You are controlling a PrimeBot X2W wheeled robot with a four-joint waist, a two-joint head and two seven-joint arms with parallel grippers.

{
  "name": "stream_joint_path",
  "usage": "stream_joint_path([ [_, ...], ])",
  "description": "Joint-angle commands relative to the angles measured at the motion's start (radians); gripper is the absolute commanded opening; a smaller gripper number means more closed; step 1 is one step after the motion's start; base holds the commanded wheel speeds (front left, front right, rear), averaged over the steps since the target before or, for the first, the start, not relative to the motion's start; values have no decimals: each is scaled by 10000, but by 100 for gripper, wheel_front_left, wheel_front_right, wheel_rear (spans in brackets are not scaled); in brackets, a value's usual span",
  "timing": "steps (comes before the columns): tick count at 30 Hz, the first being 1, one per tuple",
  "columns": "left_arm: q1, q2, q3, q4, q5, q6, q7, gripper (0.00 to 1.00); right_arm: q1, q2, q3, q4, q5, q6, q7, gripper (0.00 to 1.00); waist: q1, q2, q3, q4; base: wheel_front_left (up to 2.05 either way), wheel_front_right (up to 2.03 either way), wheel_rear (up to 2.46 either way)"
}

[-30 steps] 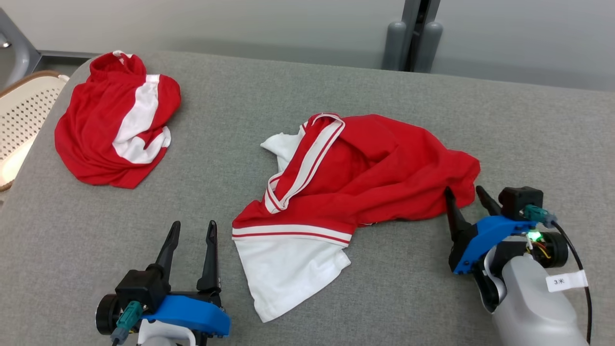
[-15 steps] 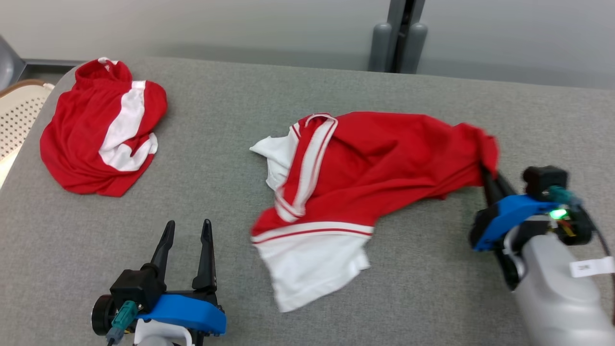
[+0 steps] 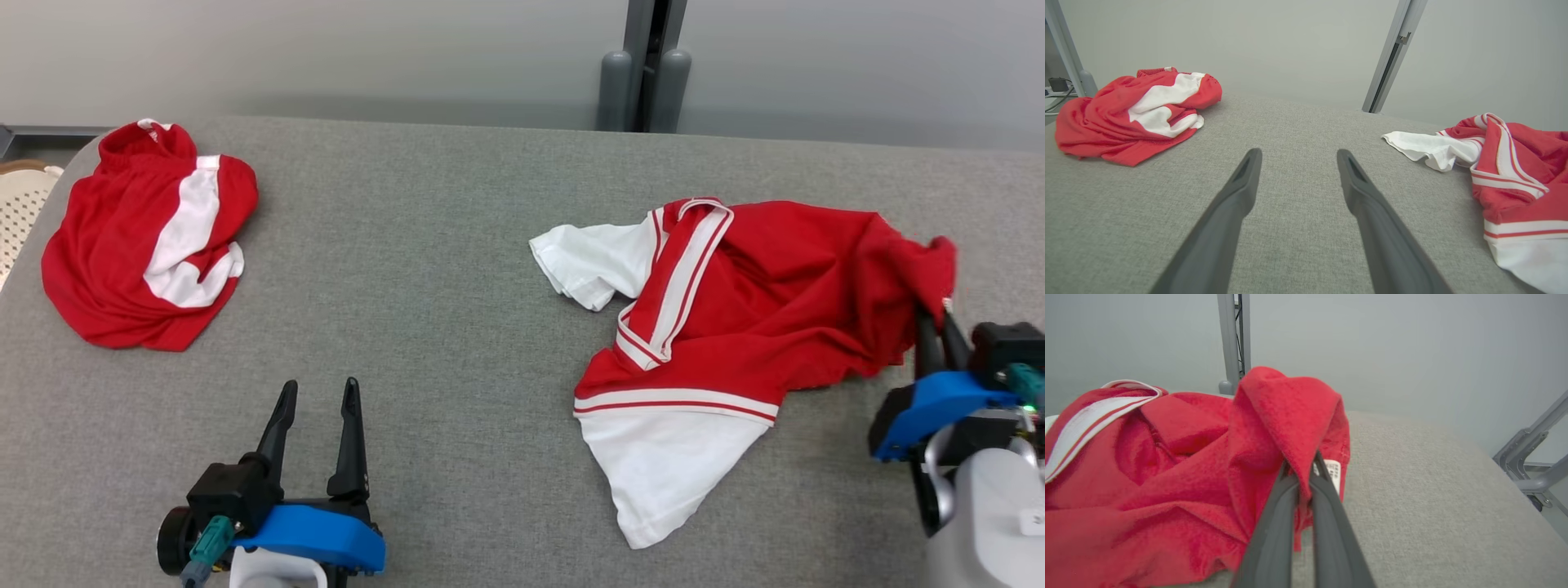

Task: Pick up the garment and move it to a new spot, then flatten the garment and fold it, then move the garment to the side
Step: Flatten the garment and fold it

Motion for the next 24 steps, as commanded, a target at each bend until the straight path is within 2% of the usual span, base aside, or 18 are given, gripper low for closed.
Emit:
stream_joint_path([
  [1,-199,-5,-64,19,-31,-57,-30,100,60,100,399,37,-52,1,167,0,0,0,70,107,0,0,0],
  [2,-199,-5,-64,19,-31,-57,-30,100,60,100,399,37,-52,1,167,0,0,0,70,107,0,0,0],
  [5,-258,-5,-103,56,-43,-59,-29,100,-177,132,1469,542,92,1,373,0,0,0,115,266,0,0,0],
  [6,-295,-5,-99,65,-49,-58,-30,100,-272,136,1897,776,321,1,397,7,0,0,125,322,0,0,0],
  [8,-327,-7,-99,80,-57,-48,-30,100,-394,114,2768,1197,770,1,414,65,0,0,128,407,0,0,0],
  [9,-336,-7,-101,91,-64,-45,-29,100,-447,112,3136,1349,1052,1,349,100,0,0,127,440,0,0,0],
  [12,-324,-7,-68,100,-88,-19,-30,100,-486,102,3922,1538,1840,1,95,100,0,0,105,475,0,0,0],
  [16,-182,-7,5,66,-103,8,-30,100,-368,104,4131,1208,2392,1,-293,100,0,0,31,389,0,0,0],
  [20,-110,-7,14,25,-90,28,-30,100,-110,103,3838,422,2485,1,-441,100,0,0,-6,260,0,0,0],
  [24,-97,-7,-56,-21,-128,37,-30,100,216,110,3005,-480,2214,1,-98,100,0,0,42,214,0,0,0],
])
